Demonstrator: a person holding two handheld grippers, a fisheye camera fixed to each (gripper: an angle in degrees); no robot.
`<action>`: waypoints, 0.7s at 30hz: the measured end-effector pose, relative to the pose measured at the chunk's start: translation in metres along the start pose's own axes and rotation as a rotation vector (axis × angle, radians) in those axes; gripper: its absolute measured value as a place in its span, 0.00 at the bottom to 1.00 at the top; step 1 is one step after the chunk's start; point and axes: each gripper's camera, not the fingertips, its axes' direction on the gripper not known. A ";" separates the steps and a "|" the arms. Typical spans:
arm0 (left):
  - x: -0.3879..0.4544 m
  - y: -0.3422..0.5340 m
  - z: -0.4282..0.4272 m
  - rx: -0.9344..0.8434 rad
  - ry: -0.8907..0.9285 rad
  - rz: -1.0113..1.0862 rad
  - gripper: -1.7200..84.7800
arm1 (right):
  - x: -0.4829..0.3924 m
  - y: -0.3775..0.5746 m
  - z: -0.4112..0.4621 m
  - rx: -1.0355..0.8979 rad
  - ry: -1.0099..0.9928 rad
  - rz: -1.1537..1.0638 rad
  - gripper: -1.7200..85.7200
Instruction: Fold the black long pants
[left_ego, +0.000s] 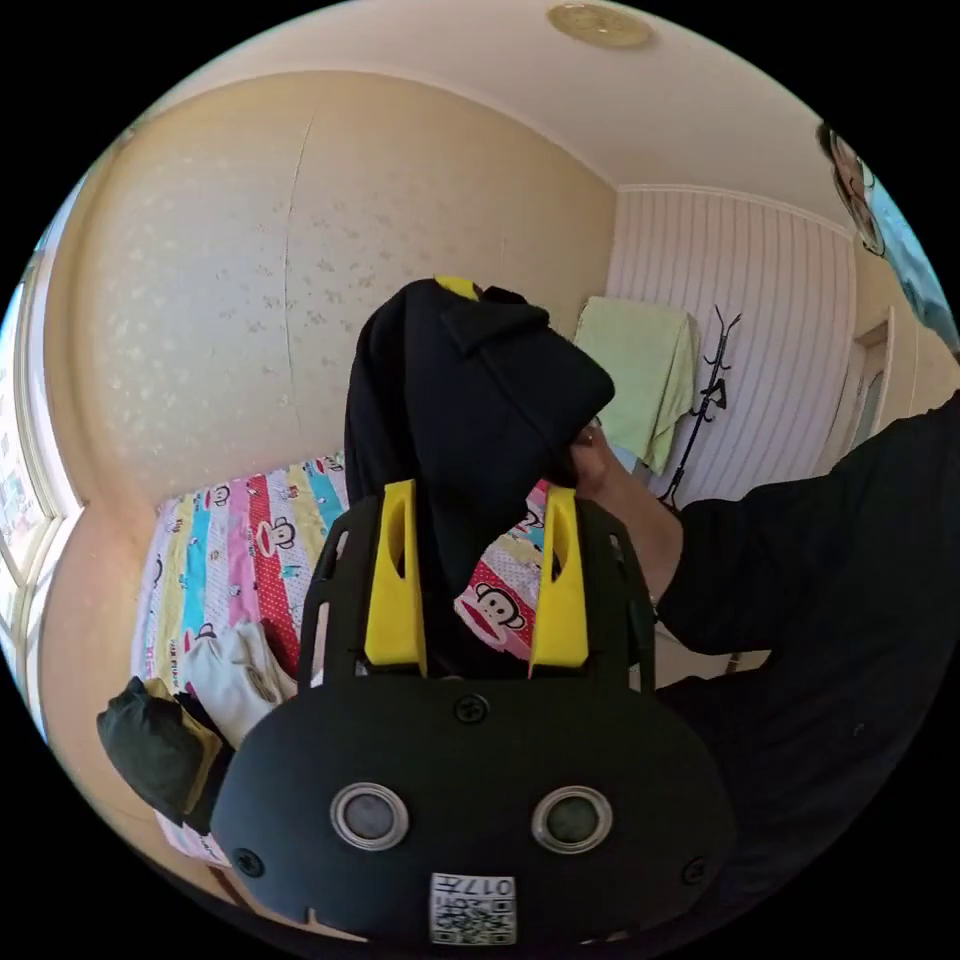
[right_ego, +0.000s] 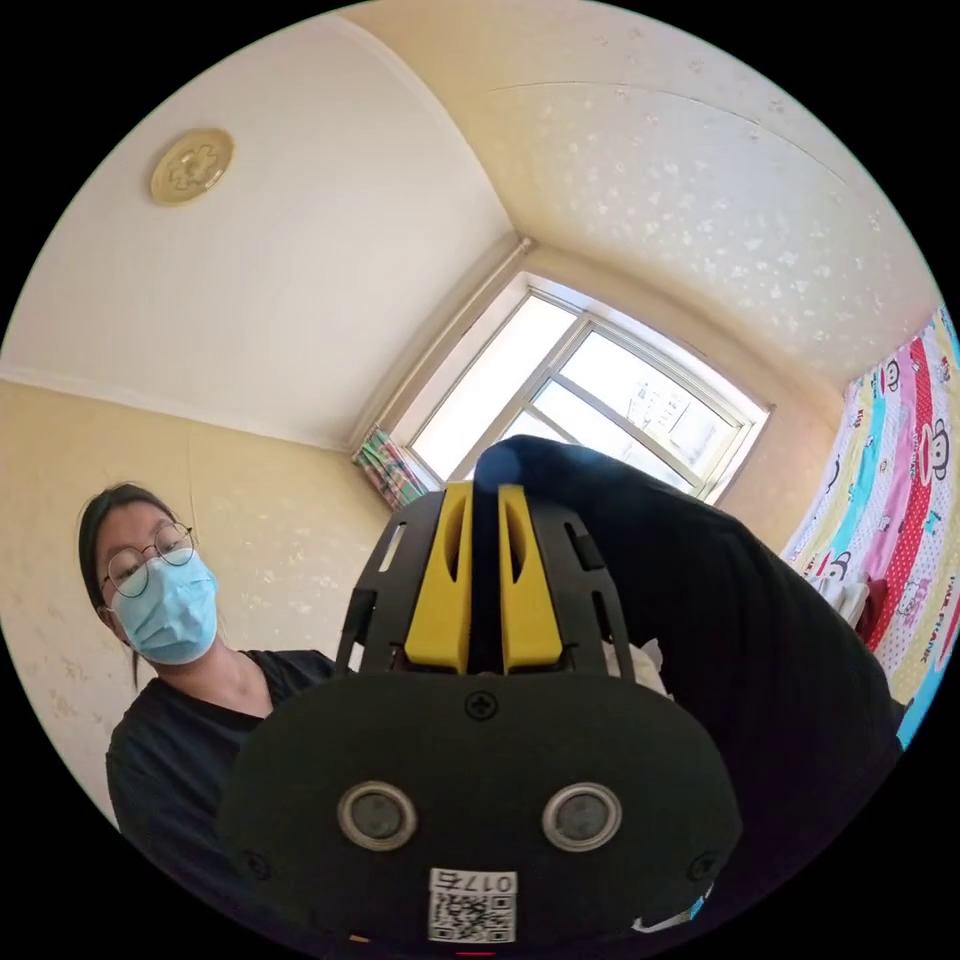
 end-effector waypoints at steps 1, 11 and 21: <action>0.000 -0.001 -0.011 0.071 -0.005 -0.013 0.12 | 0.000 -0.001 0.006 0.004 -0.006 -0.005 0.04; -0.054 -0.059 -0.066 0.372 0.762 -0.103 0.06 | -0.041 -0.015 0.120 -0.280 0.446 -0.241 0.10; -0.066 -0.080 -0.027 0.327 0.903 -0.285 0.03 | 0.022 0.238 0.079 0.062 0.478 -0.229 0.20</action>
